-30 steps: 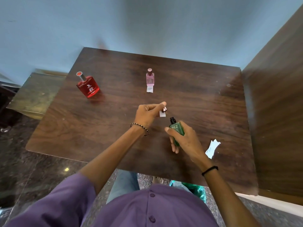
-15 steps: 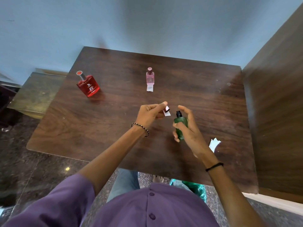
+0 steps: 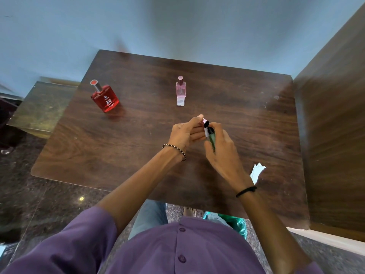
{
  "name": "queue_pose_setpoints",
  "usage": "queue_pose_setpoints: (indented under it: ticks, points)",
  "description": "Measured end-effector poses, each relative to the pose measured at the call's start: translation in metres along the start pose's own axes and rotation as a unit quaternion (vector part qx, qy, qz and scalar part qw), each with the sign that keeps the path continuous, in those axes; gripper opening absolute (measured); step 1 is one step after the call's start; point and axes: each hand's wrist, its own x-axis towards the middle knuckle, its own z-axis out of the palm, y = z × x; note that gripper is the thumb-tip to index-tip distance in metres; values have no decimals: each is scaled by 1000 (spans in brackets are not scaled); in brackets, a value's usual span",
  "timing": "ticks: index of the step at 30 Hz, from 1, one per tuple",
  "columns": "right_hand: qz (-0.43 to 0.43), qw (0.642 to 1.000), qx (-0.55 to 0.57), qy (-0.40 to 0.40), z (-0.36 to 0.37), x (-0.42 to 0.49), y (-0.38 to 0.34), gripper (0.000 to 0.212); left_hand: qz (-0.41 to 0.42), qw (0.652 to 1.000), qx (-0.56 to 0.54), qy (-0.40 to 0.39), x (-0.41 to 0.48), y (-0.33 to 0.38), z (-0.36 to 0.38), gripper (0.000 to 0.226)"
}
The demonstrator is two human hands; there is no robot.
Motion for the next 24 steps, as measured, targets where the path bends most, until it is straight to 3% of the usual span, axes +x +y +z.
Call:
queue_pose_setpoints:
  ticks: [10,14,18,24]
  points:
    - [14,998,-48,25,5,2,-1,25,-35,999,-17,-5,-5,2,3,21]
    - [33,998,49,39,1,-2,0,30,-33,999,-16,-2,-4,-1,0,22]
    - [115,982,134,62,-8,-7,1,35,-29,999,-17,-16,-3,-5,-6,21]
    - [228,898,374,52,-14,-5,-2,24,-13,999,9,-35,-4,-8,-8,24]
